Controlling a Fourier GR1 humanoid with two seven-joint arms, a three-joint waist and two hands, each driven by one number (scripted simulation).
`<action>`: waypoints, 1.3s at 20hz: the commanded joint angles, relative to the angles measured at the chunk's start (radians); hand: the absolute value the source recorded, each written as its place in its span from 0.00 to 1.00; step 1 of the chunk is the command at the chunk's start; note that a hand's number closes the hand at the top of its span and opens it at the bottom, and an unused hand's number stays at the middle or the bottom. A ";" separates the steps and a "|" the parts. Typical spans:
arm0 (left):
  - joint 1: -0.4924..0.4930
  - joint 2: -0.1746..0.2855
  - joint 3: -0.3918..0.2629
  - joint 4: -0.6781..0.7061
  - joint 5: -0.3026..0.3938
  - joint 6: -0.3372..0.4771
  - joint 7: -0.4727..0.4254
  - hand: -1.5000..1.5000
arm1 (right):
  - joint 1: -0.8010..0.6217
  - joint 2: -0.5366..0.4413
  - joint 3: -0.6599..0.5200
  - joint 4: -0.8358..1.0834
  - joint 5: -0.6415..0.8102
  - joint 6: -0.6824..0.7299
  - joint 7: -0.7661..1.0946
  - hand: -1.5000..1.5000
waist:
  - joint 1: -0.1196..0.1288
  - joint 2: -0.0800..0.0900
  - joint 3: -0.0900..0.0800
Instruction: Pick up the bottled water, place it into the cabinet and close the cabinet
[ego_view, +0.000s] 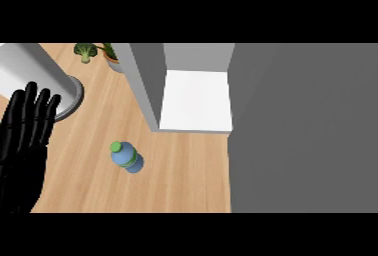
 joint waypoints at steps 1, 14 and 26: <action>0.012 -0.001 -0.021 0.033 0.096 -0.087 -0.084 0.00 | -0.001 -0.033 0.002 -0.060 -0.001 0.025 0.028 0.00 | -0.022 0.028 0.039; 0.175 0.236 -0.169 0.064 0.733 -0.501 0.278 0.00 | 0.227 0.034 0.109 -0.140 -0.306 0.115 0.213 0.00 | -0.025 0.029 0.042; 0.200 0.368 0.077 0.275 0.940 -0.789 0.282 0.00 | 0.433 0.032 0.089 -0.233 -0.362 0.192 0.160 0.00 | -0.020 0.030 0.041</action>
